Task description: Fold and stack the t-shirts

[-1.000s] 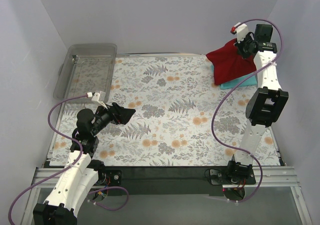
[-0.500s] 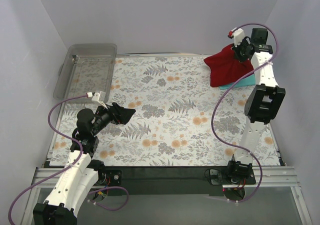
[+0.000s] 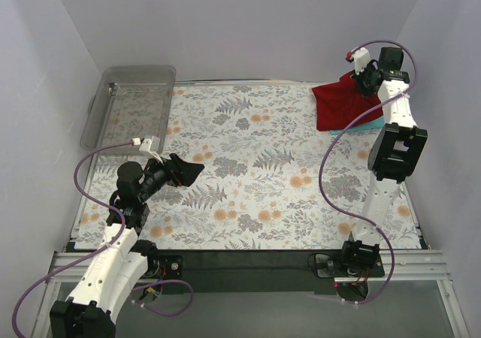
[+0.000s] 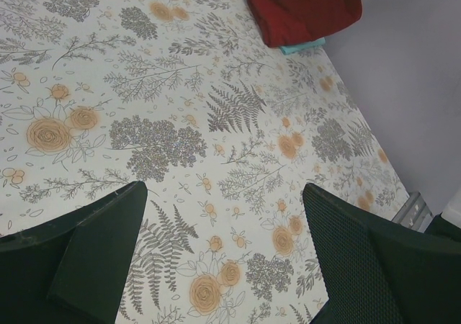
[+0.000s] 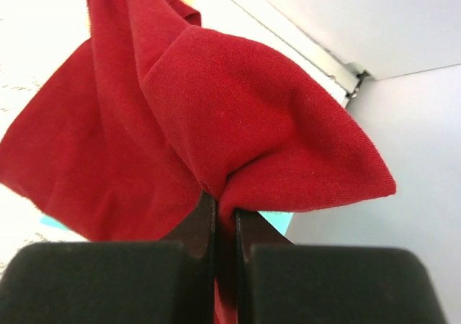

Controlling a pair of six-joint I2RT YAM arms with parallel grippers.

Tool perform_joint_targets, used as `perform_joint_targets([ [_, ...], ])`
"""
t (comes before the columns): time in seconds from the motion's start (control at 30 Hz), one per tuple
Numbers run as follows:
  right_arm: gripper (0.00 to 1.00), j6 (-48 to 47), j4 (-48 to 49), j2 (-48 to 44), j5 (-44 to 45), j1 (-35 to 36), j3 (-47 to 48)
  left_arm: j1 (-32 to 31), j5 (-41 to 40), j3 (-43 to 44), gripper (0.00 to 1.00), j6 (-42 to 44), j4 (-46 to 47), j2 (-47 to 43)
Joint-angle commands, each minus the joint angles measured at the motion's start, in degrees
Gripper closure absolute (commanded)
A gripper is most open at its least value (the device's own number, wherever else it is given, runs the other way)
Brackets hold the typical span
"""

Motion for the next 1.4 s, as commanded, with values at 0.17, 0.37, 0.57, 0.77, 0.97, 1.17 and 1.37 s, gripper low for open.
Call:
perform_joint_targets([
  [0.17,0.84,-1.4,6.8,2.1,2.8,0.1,3.4,0.4,0.6,0.3,0.17,0.6,0.1,0.5],
  [0.37,0.43,1.4,11.6,2.6,9.7,0.1,1.2,0.4,0.7,0.3,0.17,0.4,0.1,0.8],
  [0.57,0.34,5.0,19.6,0.8,18.1,0.4,-2.7,0.4,1.0,0.2,0.17,0.2,0.5,1.2],
  [0.77,0.34,5.4,19.7,-3.2,15.8,0.7,-7.5,0.4,1.0,0.1,0.17,-0.1,0.6,0.8],
  [0.97,0.39,6.9,11.6,-10.9,-6.8,0.9,-19.7,0.5,1.3,0.1,0.17,-0.2,1.3,1.6],
  [1.17,0.63,15.4,11.2,-10.9,-18.9,0.8,-26.0,0.4,2.5,-0.4,0.17,-1.6,2.9,2.3],
  [1.37,0.72,20.2,11.1,-5.6,-20.7,1.1,-24.9,0.4,2.9,-0.7,0.17,-2.0,3.4,1.6],
])
